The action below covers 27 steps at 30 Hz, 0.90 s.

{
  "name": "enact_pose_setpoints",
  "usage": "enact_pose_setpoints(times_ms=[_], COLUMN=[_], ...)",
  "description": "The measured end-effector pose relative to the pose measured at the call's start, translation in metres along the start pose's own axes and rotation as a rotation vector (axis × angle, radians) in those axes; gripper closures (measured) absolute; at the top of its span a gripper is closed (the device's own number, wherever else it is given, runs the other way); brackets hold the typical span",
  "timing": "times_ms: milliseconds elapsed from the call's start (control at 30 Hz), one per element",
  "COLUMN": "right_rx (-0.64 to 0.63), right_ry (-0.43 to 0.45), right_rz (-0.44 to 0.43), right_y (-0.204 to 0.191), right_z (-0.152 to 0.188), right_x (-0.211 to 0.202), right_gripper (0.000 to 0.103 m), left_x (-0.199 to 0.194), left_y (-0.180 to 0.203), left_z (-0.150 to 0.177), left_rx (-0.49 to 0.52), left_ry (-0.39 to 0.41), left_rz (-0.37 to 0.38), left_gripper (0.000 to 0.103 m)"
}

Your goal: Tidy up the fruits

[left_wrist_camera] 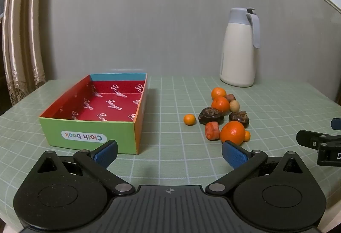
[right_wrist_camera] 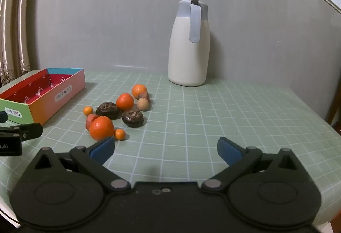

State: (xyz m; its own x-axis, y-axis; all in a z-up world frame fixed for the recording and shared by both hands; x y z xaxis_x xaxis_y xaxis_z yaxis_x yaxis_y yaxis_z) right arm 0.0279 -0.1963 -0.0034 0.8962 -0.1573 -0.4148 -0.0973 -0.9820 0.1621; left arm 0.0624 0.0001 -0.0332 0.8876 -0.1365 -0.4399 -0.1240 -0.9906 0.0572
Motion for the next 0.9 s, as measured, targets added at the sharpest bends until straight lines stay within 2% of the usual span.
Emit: enact_pose_setpoints(times_ms=[900], right_rx=[0.001], right_ry=[-0.006], right_rz=[-0.003], right_y=[-0.0013], right_z=[0.0003], right_x=[0.0009], right_gripper=[0.0], left_x=[-0.0011], left_y=[-0.0004], left_z=[-0.0027], left_rx=[0.0], left_ry=[-0.001], left_rz=[0.002], left_gripper=[0.0])
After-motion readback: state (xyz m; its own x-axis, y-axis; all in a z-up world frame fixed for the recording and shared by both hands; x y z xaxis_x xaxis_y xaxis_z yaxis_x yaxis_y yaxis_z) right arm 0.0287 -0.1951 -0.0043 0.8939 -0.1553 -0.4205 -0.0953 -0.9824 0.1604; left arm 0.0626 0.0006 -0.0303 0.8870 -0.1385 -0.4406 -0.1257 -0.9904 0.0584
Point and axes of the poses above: each gripper's, at about its wrist camera, not at the fingertips, and x roughly the way its jaws point, y to its right, z to its underside, the point moved 7 cm from there along x, roughly the way its jaws point, and after that the axes turned 8 degrees about z, right-handed, at the moved point
